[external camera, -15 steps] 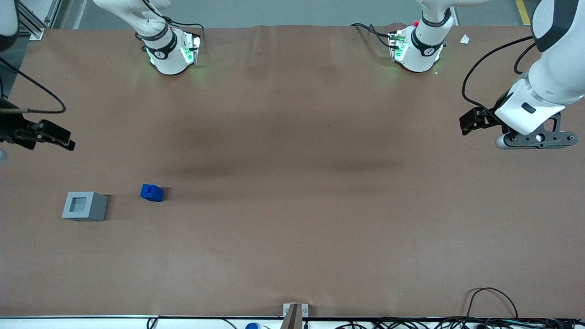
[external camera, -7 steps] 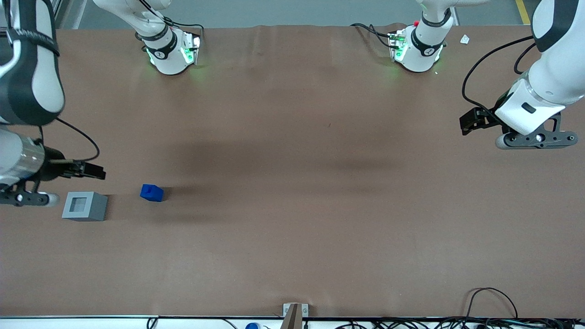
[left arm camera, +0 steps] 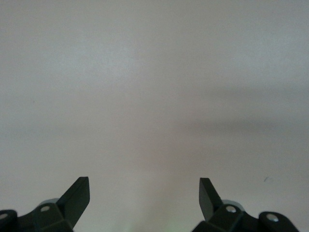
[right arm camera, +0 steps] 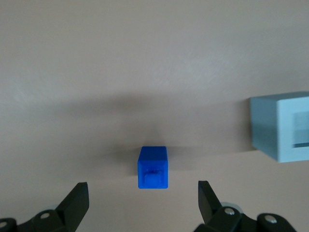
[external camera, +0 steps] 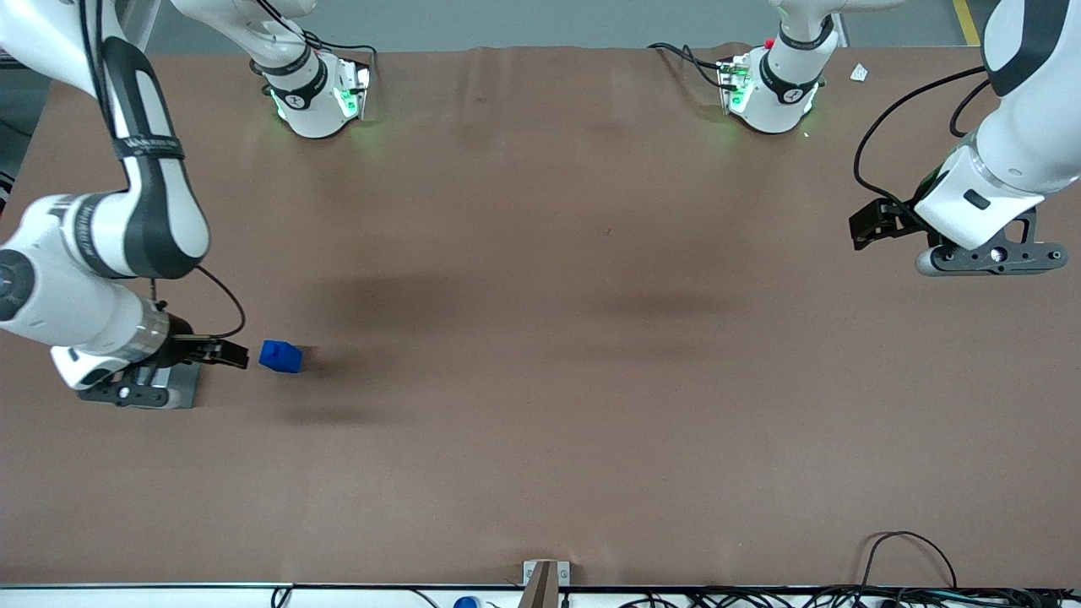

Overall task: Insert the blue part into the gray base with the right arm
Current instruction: 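Lower the right gripper over the blue block and close on it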

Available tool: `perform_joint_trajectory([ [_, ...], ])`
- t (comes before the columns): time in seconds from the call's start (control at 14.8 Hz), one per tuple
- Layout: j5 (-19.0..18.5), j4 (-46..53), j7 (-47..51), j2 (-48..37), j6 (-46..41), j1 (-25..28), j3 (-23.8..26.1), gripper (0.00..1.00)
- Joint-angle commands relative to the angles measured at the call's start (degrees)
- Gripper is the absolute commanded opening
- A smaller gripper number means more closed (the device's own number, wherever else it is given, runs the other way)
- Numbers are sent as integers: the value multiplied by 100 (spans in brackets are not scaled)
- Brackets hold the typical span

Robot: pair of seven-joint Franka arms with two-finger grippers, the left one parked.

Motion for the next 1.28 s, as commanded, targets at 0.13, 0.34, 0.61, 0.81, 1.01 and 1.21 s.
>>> perform_joint_trajectory([
  [0.13,69,-227,98,434,392,-31,4,100],
  [0.34,69,-218,98,725,384,-48,4,100],
  [0.61,69,-227,89,989,375,-5,4,100],
  [0.81,69,-236,80,980,322,-13,4,92],
  [1.01,60,-314,80,980,322,-22,4,74],
  [1.21,69,-368,89,980,340,-22,4,61],
])
